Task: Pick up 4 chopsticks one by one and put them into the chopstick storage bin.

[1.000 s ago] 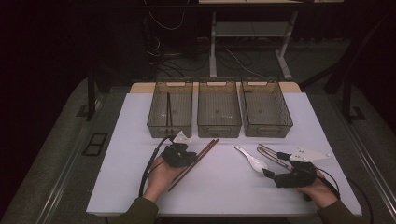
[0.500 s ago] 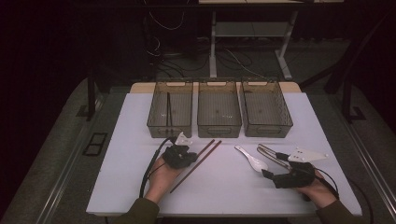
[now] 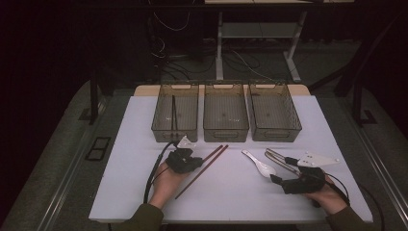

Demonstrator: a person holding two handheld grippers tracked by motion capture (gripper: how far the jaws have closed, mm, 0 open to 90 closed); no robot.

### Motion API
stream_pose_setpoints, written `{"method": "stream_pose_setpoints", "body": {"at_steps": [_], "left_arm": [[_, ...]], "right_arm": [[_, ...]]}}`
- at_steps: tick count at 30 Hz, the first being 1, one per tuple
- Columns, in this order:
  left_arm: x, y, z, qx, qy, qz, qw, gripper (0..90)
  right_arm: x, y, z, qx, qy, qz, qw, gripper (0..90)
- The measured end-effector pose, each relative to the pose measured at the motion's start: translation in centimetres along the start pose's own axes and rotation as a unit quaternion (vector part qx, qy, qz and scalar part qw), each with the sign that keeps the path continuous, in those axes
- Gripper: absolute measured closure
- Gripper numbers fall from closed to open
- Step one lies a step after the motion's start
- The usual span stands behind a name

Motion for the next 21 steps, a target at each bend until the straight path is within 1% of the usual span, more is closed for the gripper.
{"method": "stream_pose_setpoints", "body": {"at_steps": [4, 6, 9, 11, 13, 15, 18, 21], "left_arm": [[-0.1, 0.0, 0.0, 0.001, -0.001, -0.003, 1.0, 83.8], [-0.3, 0.0, 0.0, -0.006, -0.001, 0.001, 1.0, 83.8], [-0.5, 0.1, 0.0, -0.011, -0.001, 0.002, 0.9999, 83.9], [-0.6, 0.1, 0.1, -0.011, -0.002, 0.002, 0.9999, 83.9], [-0.8, 0.2, 0.2, -0.007, -0.003, -0.003, 1.0, 83.9], [-0.9, 0.2, 0.2, -0.004, -0.004, -0.003, 1.0, 83.9], [-1.1, 0.3, 0.5, -0.007, -0.006, -0.001, 1.0, 83.9], [-1.2, 0.4, 0.7, -0.003, -0.011, -0.003, 0.9999, 83.9]], "right_arm": [[0.0, 0.0, 0.0, 0.0, 0.0, 0.002, 1.0, 12.3], [0.0, 0.1, 0.0, 0.001, 0.0, 0.002, 1.0, 12.2], [0.0, 0.0, 0.0, 0.001, 0.0, 0.001, 1.0, 12.2], [0.0, 0.1, 0.1, 0.001, -0.001, 0.002, 1.0, 12.3], [-0.1, 0.1, 0.1, 0.001, -0.001, 0.002, 1.0, 12.2], [0.0, 0.1, 0.1, 0.001, -0.001, 0.002, 1.0, 12.2], [-0.1, 0.1, 0.0, 0.002, -0.001, 0.004, 1.0, 12.2], [-0.1, 0.1, 0.1, 0.004, -0.001, 0.003, 1.0, 12.3]]}}
Point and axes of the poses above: each handheld gripper's, and its own axes: x roughly forward along the jaws, y roughly out of its top, z roughly to its right, the point moved 7 cm from there along x, roughly forward along the jaws, and after that the axes turned 13 degrees about -y, right-handed, at the moved point
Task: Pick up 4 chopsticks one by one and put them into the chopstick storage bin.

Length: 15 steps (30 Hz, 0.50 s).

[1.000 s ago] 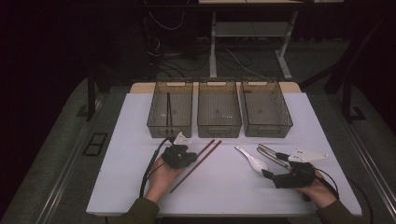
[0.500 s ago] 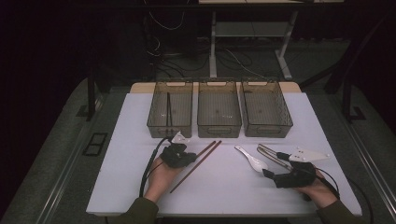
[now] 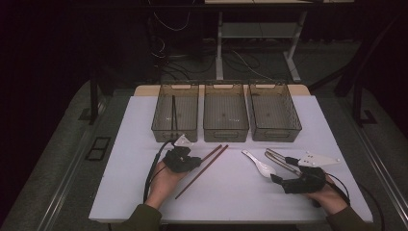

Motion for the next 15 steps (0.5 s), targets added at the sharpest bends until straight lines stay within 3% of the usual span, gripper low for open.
{"method": "stream_pose_setpoints", "body": {"at_steps": [15], "left_arm": [[-1.4, 0.7, 1.1, 0.008, -0.018, -0.003, 0.9998, 83.9]], "right_arm": [[-0.2, 0.1, 0.1, 0.0, 0.0, 0.004, 1.0, 12.2]]}}
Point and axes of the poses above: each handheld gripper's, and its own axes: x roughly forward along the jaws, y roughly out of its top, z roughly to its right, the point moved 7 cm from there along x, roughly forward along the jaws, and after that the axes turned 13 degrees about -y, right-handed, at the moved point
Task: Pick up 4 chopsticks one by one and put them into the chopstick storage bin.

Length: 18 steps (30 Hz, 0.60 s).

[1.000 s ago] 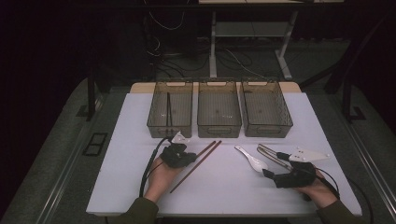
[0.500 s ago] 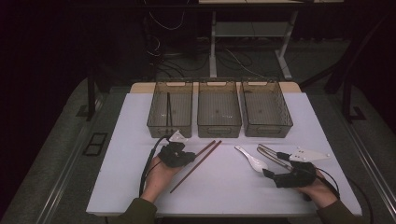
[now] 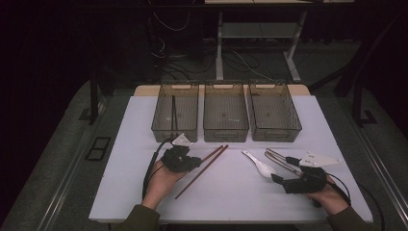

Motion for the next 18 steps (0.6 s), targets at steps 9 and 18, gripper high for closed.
{"method": "stream_pose_setpoints", "body": {"at_steps": [9, 18], "left_arm": [[-1.6, 0.6, 0.0, -0.004, -0.004, 0.007, 1.0, 83.9], [-2.5, 1.4, 0.1, -0.007, -0.012, 0.008, 0.9999, 83.9]], "right_arm": [[0.0, 0.0, 0.2, 0.003, 0.001, 0.002, 1.0, 12.2], [-0.1, 0.0, 0.3, 0.007, -0.001, 0.002, 1.0, 12.2]]}}
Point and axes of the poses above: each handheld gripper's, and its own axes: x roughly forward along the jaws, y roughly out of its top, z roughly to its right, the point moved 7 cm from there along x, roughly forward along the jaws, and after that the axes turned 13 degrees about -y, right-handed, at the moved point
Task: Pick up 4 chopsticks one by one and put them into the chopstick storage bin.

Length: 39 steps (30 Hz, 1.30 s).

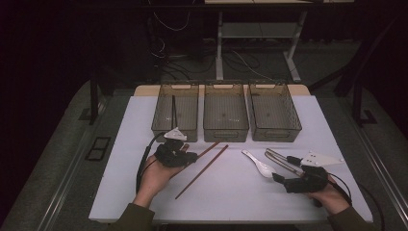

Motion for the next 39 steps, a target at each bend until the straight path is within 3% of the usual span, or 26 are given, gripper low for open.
{"method": "stream_pose_setpoints", "body": {"at_steps": [11, 16, 28, 39], "left_arm": [[-0.6, 1.5, -0.3, -0.001, -0.004, -0.001, 1.0, 83.8], [-1.7, 2.8, -0.8, 0.002, -0.001, 0.01, 0.9999, 83.8], [-4.4, 5.9, -2.6, -0.004, 0.018, 0.034, 0.9992, 83.9], [-4.8, 7.3, -4.8, -0.014, 0.037, 0.046, 0.9982, 83.9]], "right_arm": [[-0.1, 0.0, 0.1, 0.003, 0.0, 0.002, 1.0, 12.2], [-0.1, 0.1, 0.1, 0.004, 0.0, 0.003, 1.0, 12.3], [-0.2, 0.0, 0.1, 0.005, 0.002, 0.002, 1.0, 12.2], [-0.2, 0.0, 0.2, 0.004, 0.002, 0.002, 1.0, 12.2]]}}
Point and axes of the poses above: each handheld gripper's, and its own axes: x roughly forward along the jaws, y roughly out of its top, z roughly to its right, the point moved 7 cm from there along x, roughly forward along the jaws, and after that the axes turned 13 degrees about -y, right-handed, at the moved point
